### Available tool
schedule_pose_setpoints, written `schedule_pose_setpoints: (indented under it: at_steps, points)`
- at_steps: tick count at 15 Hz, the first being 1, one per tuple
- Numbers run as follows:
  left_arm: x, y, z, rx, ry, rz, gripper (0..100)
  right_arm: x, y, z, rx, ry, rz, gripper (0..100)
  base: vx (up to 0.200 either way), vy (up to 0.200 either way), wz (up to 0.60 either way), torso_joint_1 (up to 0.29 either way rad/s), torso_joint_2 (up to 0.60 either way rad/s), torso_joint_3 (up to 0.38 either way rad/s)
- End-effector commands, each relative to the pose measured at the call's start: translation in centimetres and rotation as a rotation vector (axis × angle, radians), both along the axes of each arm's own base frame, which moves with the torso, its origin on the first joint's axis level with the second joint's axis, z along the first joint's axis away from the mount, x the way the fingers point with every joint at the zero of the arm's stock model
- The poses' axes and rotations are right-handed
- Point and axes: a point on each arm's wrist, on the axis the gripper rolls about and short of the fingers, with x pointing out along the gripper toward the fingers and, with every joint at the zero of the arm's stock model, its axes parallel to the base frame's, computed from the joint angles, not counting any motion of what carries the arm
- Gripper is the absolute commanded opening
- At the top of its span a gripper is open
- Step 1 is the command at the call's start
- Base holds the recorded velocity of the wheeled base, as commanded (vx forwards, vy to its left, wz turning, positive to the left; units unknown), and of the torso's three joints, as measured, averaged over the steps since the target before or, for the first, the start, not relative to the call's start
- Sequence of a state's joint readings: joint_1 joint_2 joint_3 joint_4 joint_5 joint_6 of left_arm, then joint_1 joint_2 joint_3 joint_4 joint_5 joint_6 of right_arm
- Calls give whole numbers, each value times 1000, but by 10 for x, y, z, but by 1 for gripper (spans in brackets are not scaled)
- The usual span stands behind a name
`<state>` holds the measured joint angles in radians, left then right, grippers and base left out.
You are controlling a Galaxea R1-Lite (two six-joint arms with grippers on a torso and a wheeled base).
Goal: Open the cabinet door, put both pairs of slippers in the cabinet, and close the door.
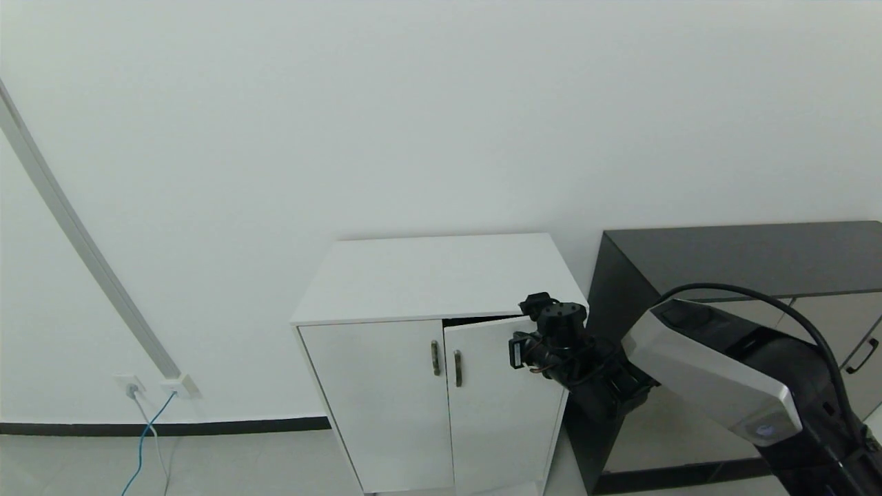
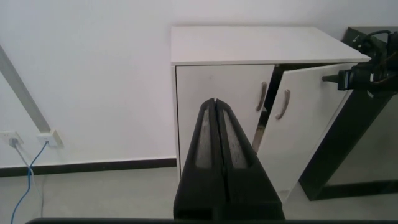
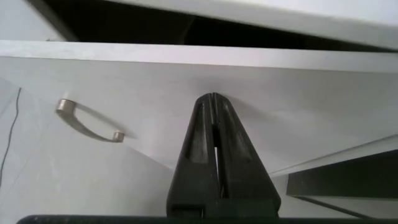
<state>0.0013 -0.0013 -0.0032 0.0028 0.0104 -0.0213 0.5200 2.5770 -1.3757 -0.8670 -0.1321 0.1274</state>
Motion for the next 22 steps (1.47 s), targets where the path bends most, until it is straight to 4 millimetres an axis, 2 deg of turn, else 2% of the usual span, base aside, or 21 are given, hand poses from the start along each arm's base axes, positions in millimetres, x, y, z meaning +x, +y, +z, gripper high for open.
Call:
schedule_pose_setpoints:
  at_steps: [1,8,13,15,18,22]
  points:
    - [0,0,0,-2,2,1,0,6,-2,-6,-2,4,-9,0,0,0,0,0,0,0]
    - [0,0,0,0,2,1,0,17,-4,-3,0,0,-23,0,0,0,0,0,0,0]
    - [0,0,0,-2,2,1,0,17,-4,-3,-1,1,-24,0,0,0,0,0,0,0]
    - [0,0,0,-2,2,1,0,12,-5,-1,-3,7,-23,0,0,0,0,0,0,0]
    - [0,0,0,0,2,1,0,-5,-11,13,0,2,-17,0,0,0,0,0,0,0]
    - [0,0,0,0,2,-1,0,-41,-26,38,3,-5,-11,0,0,0,0,0,0,0]
